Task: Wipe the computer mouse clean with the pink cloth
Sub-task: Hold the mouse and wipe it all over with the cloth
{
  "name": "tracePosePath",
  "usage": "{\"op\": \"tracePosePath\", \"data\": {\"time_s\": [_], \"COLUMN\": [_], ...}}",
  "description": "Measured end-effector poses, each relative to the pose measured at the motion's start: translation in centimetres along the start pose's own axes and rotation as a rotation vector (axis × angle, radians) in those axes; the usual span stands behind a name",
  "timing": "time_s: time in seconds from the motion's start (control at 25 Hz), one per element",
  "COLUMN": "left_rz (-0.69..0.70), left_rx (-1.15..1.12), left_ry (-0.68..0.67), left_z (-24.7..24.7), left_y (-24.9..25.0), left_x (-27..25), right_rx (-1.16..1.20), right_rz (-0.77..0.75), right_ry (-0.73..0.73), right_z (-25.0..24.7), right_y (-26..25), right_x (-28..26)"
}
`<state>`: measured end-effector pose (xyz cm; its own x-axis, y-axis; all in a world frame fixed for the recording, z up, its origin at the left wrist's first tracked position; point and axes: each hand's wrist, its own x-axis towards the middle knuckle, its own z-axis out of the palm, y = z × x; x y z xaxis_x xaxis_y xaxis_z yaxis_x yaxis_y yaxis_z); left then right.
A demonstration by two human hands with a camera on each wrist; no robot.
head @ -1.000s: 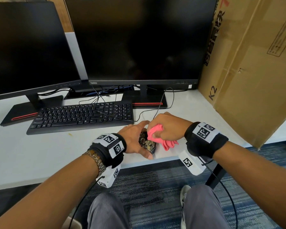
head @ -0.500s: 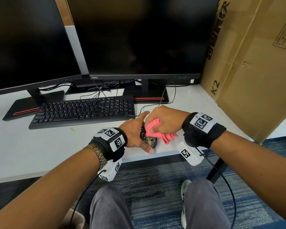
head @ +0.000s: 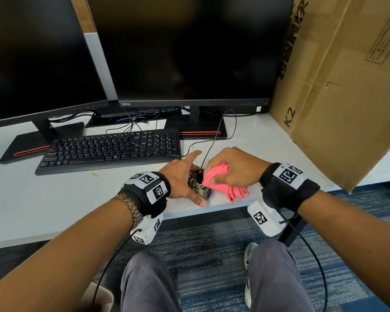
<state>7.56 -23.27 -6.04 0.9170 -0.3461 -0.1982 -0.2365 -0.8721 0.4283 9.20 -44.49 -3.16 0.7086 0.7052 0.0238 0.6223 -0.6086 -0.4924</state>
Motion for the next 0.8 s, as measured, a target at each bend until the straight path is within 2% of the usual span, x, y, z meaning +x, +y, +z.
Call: {"op": "tracePosePath", "data": {"time_s": [0.24, 0.48, 0.64, 0.8], "left_rz": [-0.005, 0.004, 0.005, -0.002], "left_rx": [-0.01, -0.039, -0.041, -0.028], "left_ry": [-0.002, 0.009, 0.007, 0.015], "left_z": [0.0, 0.1, 0.1, 0.0], "left_y": [0.0, -0.2, -0.2, 0.1], "left_x": [0.0, 0.1, -0.1, -0.1], "right_rx": [0.101, 0.134, 0.12, 0.045], "right_rz": [0.072, 0.074, 0.083, 0.09], "right_ry": [0.113, 0.044, 0.087, 0.056], "right_z": [0.5, 0.7, 0.2, 0.3], "right_y": [1.6, 1.2, 1.0, 0.1], "right_x": [0.1, -0.7, 0.2, 1.4]}}
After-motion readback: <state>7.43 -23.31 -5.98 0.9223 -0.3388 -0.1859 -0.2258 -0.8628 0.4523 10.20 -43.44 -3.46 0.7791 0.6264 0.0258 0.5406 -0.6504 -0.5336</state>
